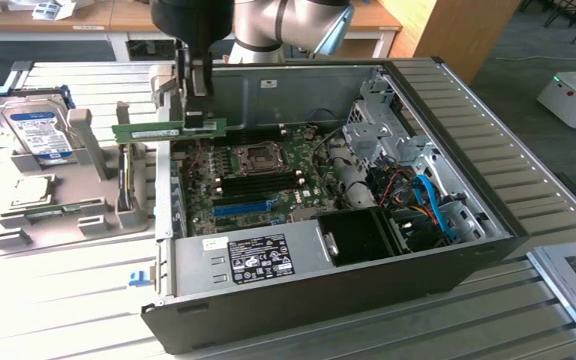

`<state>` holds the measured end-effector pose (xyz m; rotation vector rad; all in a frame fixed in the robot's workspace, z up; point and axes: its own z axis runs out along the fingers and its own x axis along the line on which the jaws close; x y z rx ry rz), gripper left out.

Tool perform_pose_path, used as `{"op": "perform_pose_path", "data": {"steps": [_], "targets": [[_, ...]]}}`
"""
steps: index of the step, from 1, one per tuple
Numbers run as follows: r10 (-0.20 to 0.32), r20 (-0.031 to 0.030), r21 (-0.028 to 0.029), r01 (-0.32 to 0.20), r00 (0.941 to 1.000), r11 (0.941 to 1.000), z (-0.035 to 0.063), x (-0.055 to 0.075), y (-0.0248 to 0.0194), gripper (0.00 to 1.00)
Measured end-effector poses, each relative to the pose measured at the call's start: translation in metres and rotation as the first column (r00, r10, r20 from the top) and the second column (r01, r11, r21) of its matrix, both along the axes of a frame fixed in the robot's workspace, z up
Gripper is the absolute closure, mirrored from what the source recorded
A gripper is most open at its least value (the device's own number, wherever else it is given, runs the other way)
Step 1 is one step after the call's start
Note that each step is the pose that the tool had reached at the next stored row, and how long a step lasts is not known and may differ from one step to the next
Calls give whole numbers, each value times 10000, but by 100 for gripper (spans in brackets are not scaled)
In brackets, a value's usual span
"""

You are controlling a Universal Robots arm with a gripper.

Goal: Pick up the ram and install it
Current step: 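Pick up the ram and move it above insertion slot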

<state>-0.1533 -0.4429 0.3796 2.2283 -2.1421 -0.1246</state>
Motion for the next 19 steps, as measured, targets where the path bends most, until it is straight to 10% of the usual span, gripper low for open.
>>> {"op": "perform_pose_path", "data": {"steps": [19], "targets": [[1, -86, 0, -1, 10000, 10000, 0, 512, 0, 88]]}}
